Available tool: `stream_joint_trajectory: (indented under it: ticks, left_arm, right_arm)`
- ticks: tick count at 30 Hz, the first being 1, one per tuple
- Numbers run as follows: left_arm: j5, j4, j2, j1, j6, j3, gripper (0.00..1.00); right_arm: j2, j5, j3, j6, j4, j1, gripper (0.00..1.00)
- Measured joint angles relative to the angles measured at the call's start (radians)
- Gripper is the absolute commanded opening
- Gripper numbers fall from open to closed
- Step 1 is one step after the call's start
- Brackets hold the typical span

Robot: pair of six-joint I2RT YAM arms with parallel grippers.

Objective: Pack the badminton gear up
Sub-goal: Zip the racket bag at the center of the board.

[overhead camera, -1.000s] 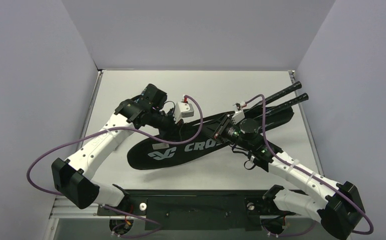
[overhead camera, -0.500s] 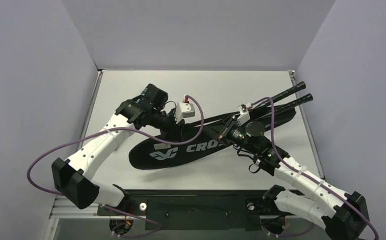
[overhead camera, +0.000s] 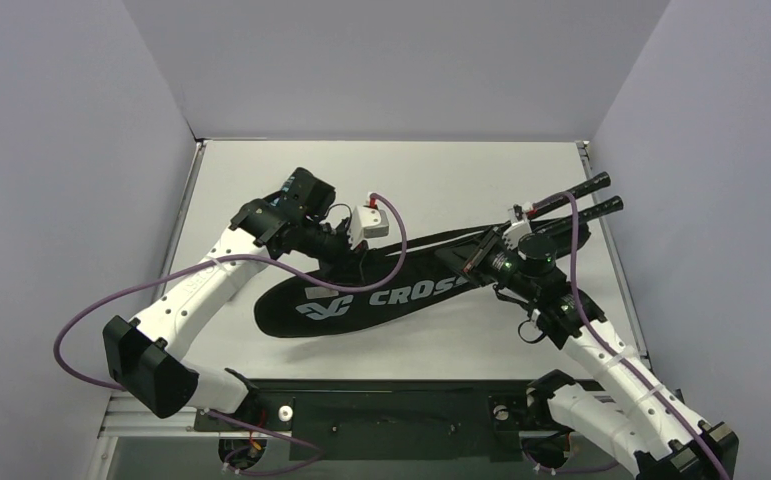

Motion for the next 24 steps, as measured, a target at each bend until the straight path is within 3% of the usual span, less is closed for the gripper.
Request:
stream_joint_trajectory:
  ticks: [18,19,20,22,24]
  left_arm:
    - [-0.014,-0.022,-0.019,-0.001,0.072,-0.003,0.0]
    - [-0.014,-0.022,-0.021,-0.001,0.077,-0.005,0.05]
    - [-0.014,-0.022,-0.023,-0.001,0.08,-0.008,0.34]
    - [-0.02,-0.016,-0.024,-0.001,0.087,-0.015,0.74]
    - [-0.026,0.01,-0.031,0.002,0.089,-0.027,0.81]
  right_arm:
    - [-0.004,-0.144,0.161,-0.258,-0.429,-0.269,0.0]
    - [0.0,-0.15,0.169,-0.268,-0.442,-0.274,0.0]
    - [0.007,-0.158,0.179,-0.282,-0.457,-0.277,0.0]
    - [0.017,-0.169,0.184,-0.296,-0.472,-0.279,0.0]
    - [0.027,-0.157,0.185,-0.31,-0.497,-0.281,0.0]
